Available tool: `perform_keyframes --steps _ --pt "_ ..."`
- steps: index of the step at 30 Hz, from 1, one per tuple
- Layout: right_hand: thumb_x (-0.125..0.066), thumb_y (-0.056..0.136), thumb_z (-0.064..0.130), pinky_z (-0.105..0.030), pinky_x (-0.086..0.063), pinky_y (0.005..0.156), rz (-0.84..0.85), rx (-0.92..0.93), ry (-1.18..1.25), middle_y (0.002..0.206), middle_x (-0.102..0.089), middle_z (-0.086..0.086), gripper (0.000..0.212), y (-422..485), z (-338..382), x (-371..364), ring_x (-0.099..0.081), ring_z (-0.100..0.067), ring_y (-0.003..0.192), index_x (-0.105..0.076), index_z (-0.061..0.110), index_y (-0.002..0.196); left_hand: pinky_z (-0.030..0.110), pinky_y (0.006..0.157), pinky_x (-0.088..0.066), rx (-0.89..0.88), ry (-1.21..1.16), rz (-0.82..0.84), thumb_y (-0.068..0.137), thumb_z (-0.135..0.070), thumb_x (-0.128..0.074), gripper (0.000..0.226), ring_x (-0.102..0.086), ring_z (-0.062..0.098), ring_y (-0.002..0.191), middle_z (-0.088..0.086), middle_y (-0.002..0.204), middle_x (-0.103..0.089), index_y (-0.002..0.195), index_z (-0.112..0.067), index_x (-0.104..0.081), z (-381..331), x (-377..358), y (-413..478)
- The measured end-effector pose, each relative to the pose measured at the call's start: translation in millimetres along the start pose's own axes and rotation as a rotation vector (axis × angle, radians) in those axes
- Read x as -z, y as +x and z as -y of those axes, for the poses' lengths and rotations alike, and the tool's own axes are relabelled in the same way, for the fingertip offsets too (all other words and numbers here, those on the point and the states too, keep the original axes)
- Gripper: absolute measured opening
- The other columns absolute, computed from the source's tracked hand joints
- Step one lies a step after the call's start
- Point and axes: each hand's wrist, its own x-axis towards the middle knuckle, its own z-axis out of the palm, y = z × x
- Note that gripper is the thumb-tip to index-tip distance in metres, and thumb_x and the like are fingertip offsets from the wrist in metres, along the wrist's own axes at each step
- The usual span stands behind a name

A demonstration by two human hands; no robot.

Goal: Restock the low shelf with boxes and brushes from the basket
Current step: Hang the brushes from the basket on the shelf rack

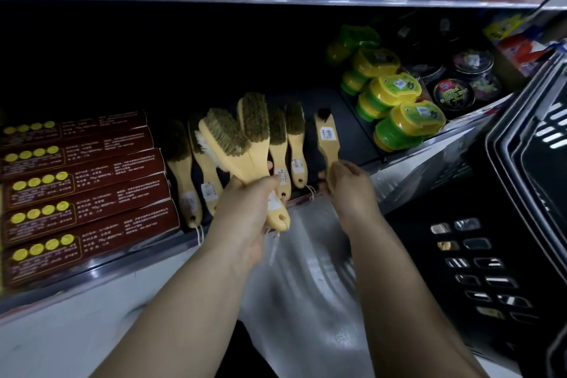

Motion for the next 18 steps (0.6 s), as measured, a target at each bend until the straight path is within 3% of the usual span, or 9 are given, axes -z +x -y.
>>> perform_keyframes --steps 3,7,11,15,18 --pt "-0.044 0.089 0.007 -0.030 -0.046 0.072 0.075 0.012 -0.122 0.075 -0.062 0.001 0.021 21.4 -1.3 -8.3 -0.058 -0.015 0.073 -0.058 0.019 0.079 0.027 0.054 -0.042 0.063 -0.030 -0.024 0.088 -0.013 -0.060 0.015 -0.052 0.017 0.057 0.006 0.072 -0.058 0.102 -0.012 -0.064 1.0 2.2 2.3" --pt "-0.050 0.090 0.006 -0.029 -0.046 0.073 0.034 0.122 -0.348 0.082 -0.061 0.000 0.012 36.5 0.3 -9.5 -0.057 -0.017 0.082 -0.057 0.014 0.094 0.028 0.056 -0.045 0.067 0.003 0.004 0.087 -0.011 -0.059 0.004 -0.062 0.014 0.045 0.006 0.060 -0.065 0.089 -0.014 -0.058 4.1 4.8 3.7" --pt "-0.050 0.089 0.004 -0.039 -0.052 0.080 0.048 0.185 -0.533 0.091 -0.068 -0.014 0.020 40.3 -3.6 -10.1 -0.063 -0.028 0.085 -0.063 -0.005 0.100 0.034 0.060 -0.050 -0.020 0.081 0.012 0.086 -0.014 -0.064 0.013 -0.066 0.023 0.072 0.006 0.085 -0.068 0.093 -0.022 -0.060 11.6 8.5 9.9" --pt "-0.046 0.093 0.016 -0.035 -0.045 0.076 0.027 0.211 -0.717 0.106 -0.061 -0.022 0.024 41.1 -6.7 -12.8 -0.059 -0.035 0.094 -0.061 -0.001 0.103 0.046 0.070 -0.056 -0.054 0.117 -0.006 0.080 -0.015 -0.073 0.019 -0.066 0.023 0.086 0.002 0.090 -0.071 0.094 -0.024 -0.064 16.8 9.6 12.6" --pt "-0.045 0.094 0.013 -0.031 -0.040 0.083 0.024 0.280 -0.738 0.119 -0.050 -0.018 0.027 25.9 -7.7 -9.6 -0.052 -0.033 0.105 -0.055 0.008 0.119 0.033 0.063 -0.055 -0.080 0.103 -0.024 0.078 -0.013 -0.074 0.019 -0.068 0.019 0.084 0.000 0.087 -0.072 0.090 -0.024 -0.065 17.3 9.4 12.7"
